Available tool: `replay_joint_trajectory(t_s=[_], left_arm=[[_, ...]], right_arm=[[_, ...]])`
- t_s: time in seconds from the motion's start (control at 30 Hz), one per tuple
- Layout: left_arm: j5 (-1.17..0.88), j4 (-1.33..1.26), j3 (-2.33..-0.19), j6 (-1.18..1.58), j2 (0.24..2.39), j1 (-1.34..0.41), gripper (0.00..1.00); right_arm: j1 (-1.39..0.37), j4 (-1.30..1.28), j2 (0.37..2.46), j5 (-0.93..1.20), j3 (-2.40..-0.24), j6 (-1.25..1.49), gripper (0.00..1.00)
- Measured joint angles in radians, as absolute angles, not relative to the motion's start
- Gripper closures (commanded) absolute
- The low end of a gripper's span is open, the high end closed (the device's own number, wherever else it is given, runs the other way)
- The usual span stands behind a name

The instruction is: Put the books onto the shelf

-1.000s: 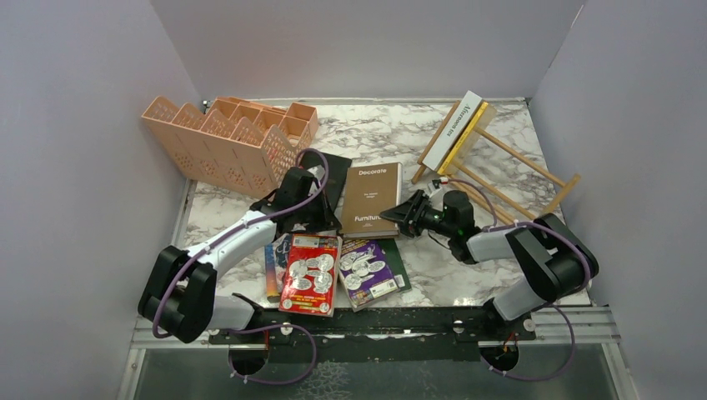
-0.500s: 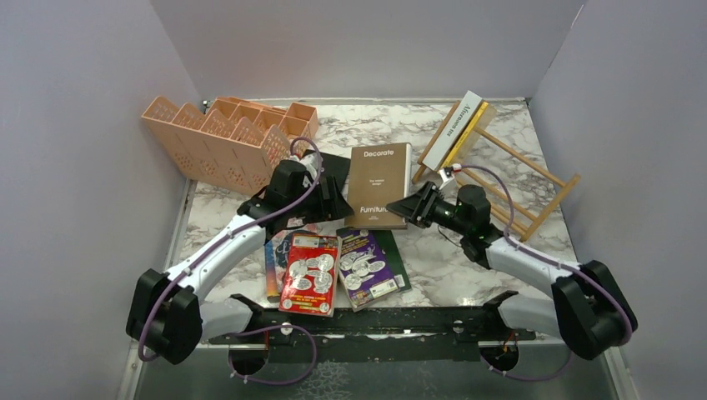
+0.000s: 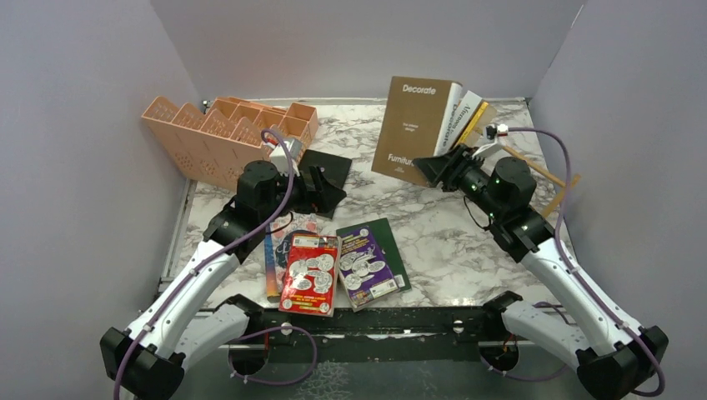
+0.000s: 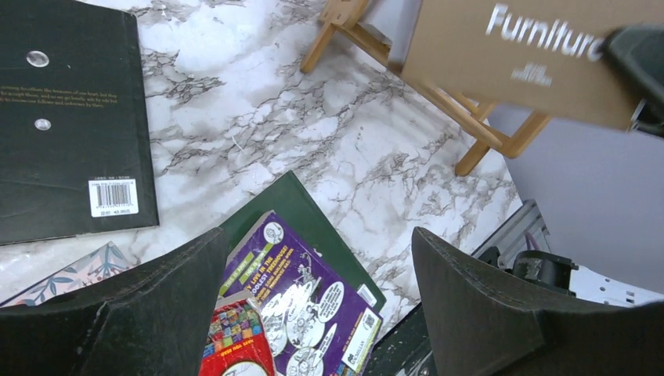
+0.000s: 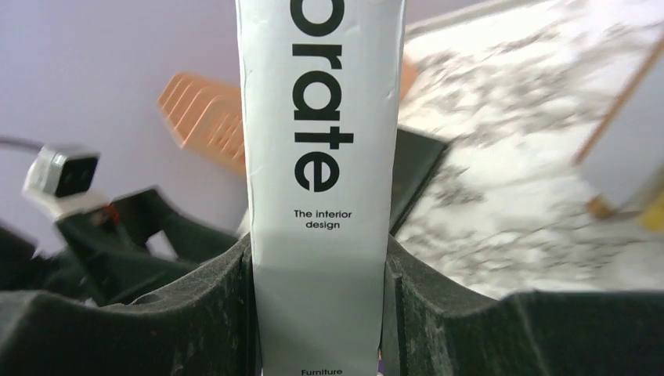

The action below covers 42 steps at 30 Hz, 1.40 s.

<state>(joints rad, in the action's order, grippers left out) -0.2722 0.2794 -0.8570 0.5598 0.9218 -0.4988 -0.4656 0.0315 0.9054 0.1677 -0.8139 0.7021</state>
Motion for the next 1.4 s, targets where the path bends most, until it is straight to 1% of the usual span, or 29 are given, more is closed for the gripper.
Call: replay_joint_trajectory(t_s=[0.13,0.33,0.57,0.7,0.8,1.0,1.2,1.33,1.4], left_arm=[[-0.253,0.295,-0.857,0.538,0.906,-0.499,0.12],[-0.219,0.352,-0.855,0.503,0.894,-0.499,0.12],[-0.199,0.377,-0.830,0.469,0.883,-0.499,0.12],[-0.184,0.393,-0.813,0.455,0.883,-0.499,0.12],[-0.170,0.395,-0.805,0.444,0.883,-0.499,0.12],[-0.149,0.395,-0.787,0.430,0.883,-0.499,0.12],[-0.118,0.394,-0.743,0.426,0.857,-0.499,0.12],[-0.107,0.394,-0.736,0.421,0.841,-0.499,0.12],[-0.094,0.395,-0.736,0.412,0.834,-0.499,0.12]], right_arm=[[-0.466,-0.102,0.896,-0.046,-0.927,0.609,0.67],[-0.466,-0.220,0.867,-0.353,-1.023,0.479,0.66],[-0.466,-0.306,0.828,-0.717,-1.038,0.374,0.67],[-0.466,-0.393,0.842,-0.860,-1.038,0.381,0.66],[-0.466,-0.434,0.879,-0.906,-1.037,0.403,0.66],[-0.466,-0.423,1.009,-0.913,-0.987,0.430,0.66],[-0.466,-0.310,1.145,-0.907,-0.920,0.410,0.67],[-0.466,-0.195,1.179,-0.904,-0.893,0.390,0.67],[-0.466,-0.160,1.185,-0.902,-0.889,0.388,0.65]])
